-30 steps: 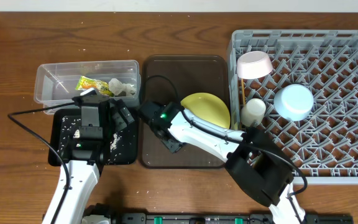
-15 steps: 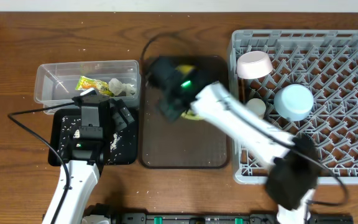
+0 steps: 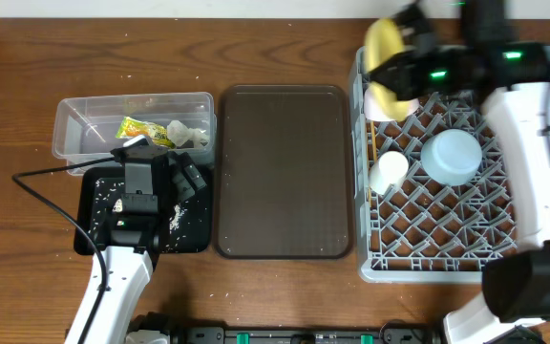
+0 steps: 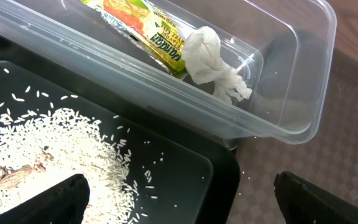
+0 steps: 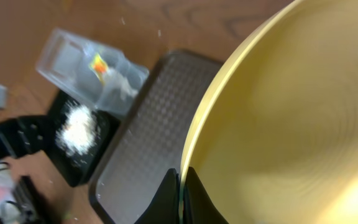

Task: Sort waste into correct bins and load items into the dishwasher rack

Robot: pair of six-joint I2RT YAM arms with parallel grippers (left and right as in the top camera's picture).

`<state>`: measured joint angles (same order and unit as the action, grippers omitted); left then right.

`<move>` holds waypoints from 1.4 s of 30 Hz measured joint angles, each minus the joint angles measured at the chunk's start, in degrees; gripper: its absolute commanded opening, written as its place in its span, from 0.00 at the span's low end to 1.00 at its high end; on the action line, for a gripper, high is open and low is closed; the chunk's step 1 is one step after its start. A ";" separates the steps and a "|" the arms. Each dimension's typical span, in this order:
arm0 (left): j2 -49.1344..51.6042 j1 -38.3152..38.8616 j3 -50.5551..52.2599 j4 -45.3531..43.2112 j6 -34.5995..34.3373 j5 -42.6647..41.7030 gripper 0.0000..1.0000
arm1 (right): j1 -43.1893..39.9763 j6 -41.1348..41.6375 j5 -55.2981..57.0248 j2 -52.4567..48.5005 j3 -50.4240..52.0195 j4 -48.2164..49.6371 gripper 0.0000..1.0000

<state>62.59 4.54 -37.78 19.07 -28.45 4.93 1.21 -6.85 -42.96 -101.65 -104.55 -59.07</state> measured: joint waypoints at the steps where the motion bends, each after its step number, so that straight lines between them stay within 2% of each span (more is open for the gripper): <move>1: 0.00 0.00 0.00 0.02 0.00 0.00 0.98 | -2.47 -1.01 -2.82 -0.09 0.00 -0.02 0.01; 7: 0.00 0.00 0.00 0.00 0.00 0.00 0.98 | -11.74 -5.84 -14.53 -0.81 0.26 -0.20 0.01; 13: 0.00 0.00 0.00 0.00 0.00 0.00 0.98 | -15.50 -11.56 -20.50 -1.86 3.69 -0.26 0.01; 23: 0.00 0.00 0.00 0.00 0.00 0.00 0.98 | -17.88 -22.05 -22.99 -2.34 13.62 1.07 0.01; 33: 0.00 0.00 0.00 0.00 0.00 0.00 0.98 | -18.82 -24.72 -22.64 -2.95 17.79 3.69 0.02; 40: 0.00 0.00 0.00 0.02 0.00 0.00 0.98 | -19.58 -25.27 -19.34 -2.95 17.79 3.91 0.17; 42: 0.00 0.00 0.00 0.00 0.00 0.00 0.98 | -19.58 -25.16 -17.90 -2.95 17.79 3.89 0.27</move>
<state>62.59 4.54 -37.78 19.07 -28.45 4.93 -18.37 -32.01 -60.86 -104.60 -86.76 -55.18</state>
